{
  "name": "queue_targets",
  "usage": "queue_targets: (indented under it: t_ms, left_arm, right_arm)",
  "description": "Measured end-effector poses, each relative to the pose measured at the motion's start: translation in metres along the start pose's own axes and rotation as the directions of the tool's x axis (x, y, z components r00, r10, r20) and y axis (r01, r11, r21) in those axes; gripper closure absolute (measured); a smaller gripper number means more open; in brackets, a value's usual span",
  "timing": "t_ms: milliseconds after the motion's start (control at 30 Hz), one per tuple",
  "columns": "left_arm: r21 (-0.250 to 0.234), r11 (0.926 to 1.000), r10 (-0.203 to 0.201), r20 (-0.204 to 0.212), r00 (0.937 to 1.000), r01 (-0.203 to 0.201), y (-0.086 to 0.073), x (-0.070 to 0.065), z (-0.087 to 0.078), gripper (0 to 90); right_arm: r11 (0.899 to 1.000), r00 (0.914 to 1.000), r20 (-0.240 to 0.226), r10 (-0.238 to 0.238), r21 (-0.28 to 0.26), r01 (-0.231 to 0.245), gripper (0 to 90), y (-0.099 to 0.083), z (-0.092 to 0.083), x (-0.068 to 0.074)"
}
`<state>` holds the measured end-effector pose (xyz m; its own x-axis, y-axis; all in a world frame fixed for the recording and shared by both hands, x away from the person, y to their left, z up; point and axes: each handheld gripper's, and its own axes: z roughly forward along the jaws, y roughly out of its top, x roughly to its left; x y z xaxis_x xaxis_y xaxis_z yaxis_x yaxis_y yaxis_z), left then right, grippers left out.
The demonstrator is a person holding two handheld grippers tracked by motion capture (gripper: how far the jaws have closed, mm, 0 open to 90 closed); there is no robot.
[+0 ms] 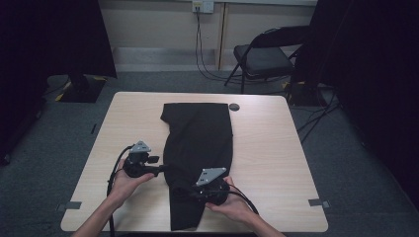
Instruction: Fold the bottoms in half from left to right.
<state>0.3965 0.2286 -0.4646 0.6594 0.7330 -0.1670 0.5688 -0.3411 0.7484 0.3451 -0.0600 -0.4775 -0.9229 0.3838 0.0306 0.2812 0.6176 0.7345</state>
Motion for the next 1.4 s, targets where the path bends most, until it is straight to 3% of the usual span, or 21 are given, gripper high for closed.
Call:
queue_targets:
  t_ms: [133,267,333,433,533,633,700,800,1133,1300,1400]
  left_arm:
    - [0.039,0.9992,-0.002,-0.008,1.0000,0.003,-0.005,0.004,0.005,43.7]
    - [0.077,0.9965,0.032,0.004,0.9995,-0.032,-0.007,-0.002,0.012,31.1]
    - [0.099,0.9945,0.032,0.025,0.9992,-0.034,-0.009,-0.007,0.018,27.2]
    - [0.137,0.9874,0.074,0.035,0.9966,-0.078,-0.010,-0.014,0.027,22.6]
    - [0.128,0.9854,0.109,0.029,0.9937,-0.112,-0.010,-0.023,0.033,21.1]
    - [0.124,0.9811,0.148,0.012,0.9890,-0.148,-0.010,-0.032,0.038,20.0]
    - [0.121,0.9748,0.192,-0.029,0.9809,-0.187,-0.010,-0.037,0.042,20.3]
    - [0.106,0.9821,0.163,-0.064,0.9846,-0.156,-0.010,-0.038,0.045,19.2]
    - [0.104,0.9853,0.145,-0.087,0.9856,-0.136,-0.009,-0.040,0.046,19.5]
    - [0.096,0.9883,0.129,-0.108,0.9858,-0.119,-0.010,-0.041,0.047,19.7]
    - [0.097,0.9888,0.123,-0.105,0.9869,-0.113,-0.009,-0.041,0.047,19.7]
  right_arm:
    - [0.997,0.9975,0.016,0.068,-0.035,-0.068,77.0,0.002,-0.005,-0.012]
    - [0.991,0.9926,0.022,0.119,-0.067,-0.117,78.1,0.005,-0.011,-0.020]
    - [0.990,0.9922,0.030,0.121,-0.077,-0.118,78.2,0.006,-0.014,-0.020]
    - [0.988,0.9916,0.031,0.125,-0.095,-0.122,78.2,0.007,-0.018,-0.020]
    - [0.988,0.9926,0.034,0.117,-0.108,-0.112,78.2,0.008,-0.021,-0.018]
    - [0.987,0.9922,0.035,0.119,-0.116,-0.115,78.2,0.009,-0.024,-0.018]
    - [0.986,0.9921,0.039,0.119,-0.121,-0.114,78.2,0.009,-0.025,-0.018]
    - [0.986,0.9932,0.038,0.110,-0.128,-0.104,78.2,0.010,-0.027,-0.018]
    - [0.985,0.9983,0.022,0.054,-0.163,-0.050,78.0,0.012,-0.057,-0.001]
    - [0.985,0.9988,-0.021,0.044,-0.165,-0.047,77.6,0.007,-0.066,0.014]
    - [0.991,0.9979,-0.062,0.020,-0.134,-0.028,76.5,0.001,-0.062,0.026]
